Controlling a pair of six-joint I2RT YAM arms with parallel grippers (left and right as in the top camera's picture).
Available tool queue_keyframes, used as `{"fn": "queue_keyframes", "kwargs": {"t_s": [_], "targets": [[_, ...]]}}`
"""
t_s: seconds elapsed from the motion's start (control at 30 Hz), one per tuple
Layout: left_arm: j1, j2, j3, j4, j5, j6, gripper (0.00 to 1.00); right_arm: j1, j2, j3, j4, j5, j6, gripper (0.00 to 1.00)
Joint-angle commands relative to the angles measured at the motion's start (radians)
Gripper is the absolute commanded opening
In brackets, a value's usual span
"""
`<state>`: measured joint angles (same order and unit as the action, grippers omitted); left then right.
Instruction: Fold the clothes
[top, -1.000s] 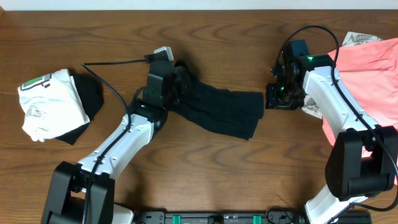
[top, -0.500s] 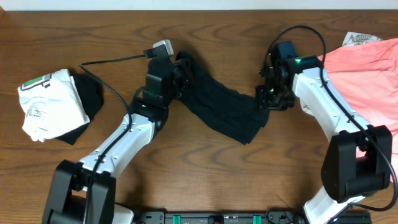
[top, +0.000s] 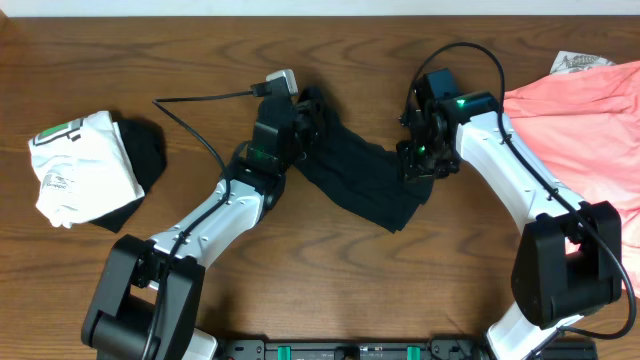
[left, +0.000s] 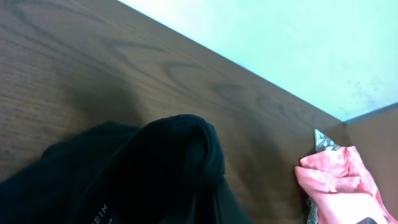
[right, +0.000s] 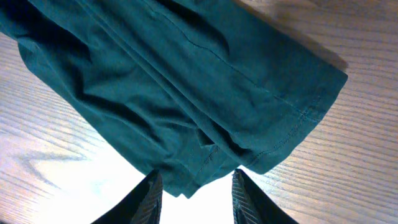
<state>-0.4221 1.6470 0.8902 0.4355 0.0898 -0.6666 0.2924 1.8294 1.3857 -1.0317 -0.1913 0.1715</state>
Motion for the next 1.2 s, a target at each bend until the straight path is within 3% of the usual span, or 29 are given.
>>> {"fn": "queue_keyframes", "kwargs": {"t_s": [0.0,0.17,0.37,0.8,1.17], "targets": [[-0.005,-0.001,-0.002,0.039,-0.005,-0.01,0.06,0.006,-0.016,0.007,0.002,-0.008,-0.015,0.36],[-0.011,-0.001,-0.002,0.071,-0.02,-0.037,0.06,0.006,-0.015,0.007,0.003,-0.008,-0.015,0.36],[-0.033,0.032,-0.002,0.055,-0.038,0.05,0.06,0.01,-0.015,0.007,0.003,-0.009,-0.015,0.36],[-0.072,0.072,-0.002,-0.248,-0.007,0.135,0.06,0.01,-0.015,0.007,0.003,-0.011,-0.015,0.36],[-0.085,0.072,-0.002,-0.304,0.086,0.143,0.06,0.009,-0.015,0.007,0.011,-0.011,-0.015,0.37]]}}
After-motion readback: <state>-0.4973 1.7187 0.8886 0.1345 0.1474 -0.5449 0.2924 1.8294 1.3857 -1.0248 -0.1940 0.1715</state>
